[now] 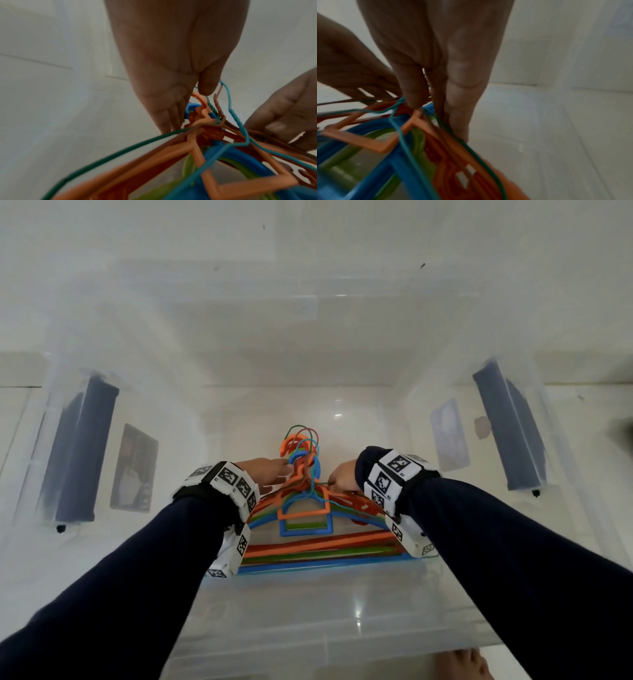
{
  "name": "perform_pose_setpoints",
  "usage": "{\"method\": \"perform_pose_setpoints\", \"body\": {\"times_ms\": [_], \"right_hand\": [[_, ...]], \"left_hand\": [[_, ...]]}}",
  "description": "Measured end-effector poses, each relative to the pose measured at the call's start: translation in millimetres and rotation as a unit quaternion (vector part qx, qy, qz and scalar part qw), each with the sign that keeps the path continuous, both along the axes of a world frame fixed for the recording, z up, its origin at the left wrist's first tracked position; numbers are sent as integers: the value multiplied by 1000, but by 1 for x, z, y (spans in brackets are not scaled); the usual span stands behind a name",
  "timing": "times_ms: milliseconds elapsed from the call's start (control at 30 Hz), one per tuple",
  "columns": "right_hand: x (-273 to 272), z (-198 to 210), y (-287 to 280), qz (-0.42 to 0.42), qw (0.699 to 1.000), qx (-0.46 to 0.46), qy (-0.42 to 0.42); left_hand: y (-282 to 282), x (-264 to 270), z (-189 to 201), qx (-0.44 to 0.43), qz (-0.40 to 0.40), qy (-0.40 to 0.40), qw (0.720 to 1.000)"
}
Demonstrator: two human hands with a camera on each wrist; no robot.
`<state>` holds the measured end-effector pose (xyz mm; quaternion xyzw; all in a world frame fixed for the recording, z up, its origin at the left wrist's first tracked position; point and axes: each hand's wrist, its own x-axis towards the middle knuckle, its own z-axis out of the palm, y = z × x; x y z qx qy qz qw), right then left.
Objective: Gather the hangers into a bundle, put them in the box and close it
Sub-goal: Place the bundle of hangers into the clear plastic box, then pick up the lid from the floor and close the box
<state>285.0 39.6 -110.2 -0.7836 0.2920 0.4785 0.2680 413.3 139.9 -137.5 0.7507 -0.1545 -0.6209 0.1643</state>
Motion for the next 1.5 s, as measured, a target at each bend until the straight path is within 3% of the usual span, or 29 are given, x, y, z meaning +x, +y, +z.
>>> {"method": "perform_pose_setpoints", "body": {"times_ms": [67, 167, 267, 400, 600, 833, 900, 1000, 1067, 1233, 1367, 1400, 1500], "right_hand": [[1, -5, 8, 34, 999, 11, -1], [3, -7, 12, 20, 1000, 16, -5], [1, -4, 15, 29, 999, 31, -21], [-8, -6, 7, 15, 1000, 19, 18], [-22, -8, 4, 31, 997, 46, 52], [-12, -12, 27, -15, 999, 20, -37], [-15, 0, 20, -36, 998, 17, -58], [-19, 35, 12, -54, 995, -13, -81], [-19, 69, 13, -17, 995, -57, -76], [-13, 183, 37, 70, 977, -160, -121], [8, 283, 94, 82, 941, -226, -238], [11, 297, 99, 73, 935, -229, -260], [39, 346, 163, 62, 904, -199, -374]], "left_hand": [[3, -2, -1, -1, -34, 14, 999], [10, 0, 1, 12, -60, 6, 998], [15, 0, 9, 51, -158, -31, 986], [16, -4, 16, 91, -277, -32, 956], [21, -16, 10, 57, -275, -36, 959], [18, -27, 16, 33, -285, -48, 957], [17, -22, 25, 35, -302, -96, 948], [19, -14, 54, 33, -324, -174, 929], [21, -10, 85, 8, -325, -212, 921], [53, -3, 199, -106, -245, -299, 916], [133, -3, 297, -178, -168, -386, 889], [141, -4, 309, -189, -153, -396, 886], [237, -5, 359, -205, -53, -460, 862]]}}
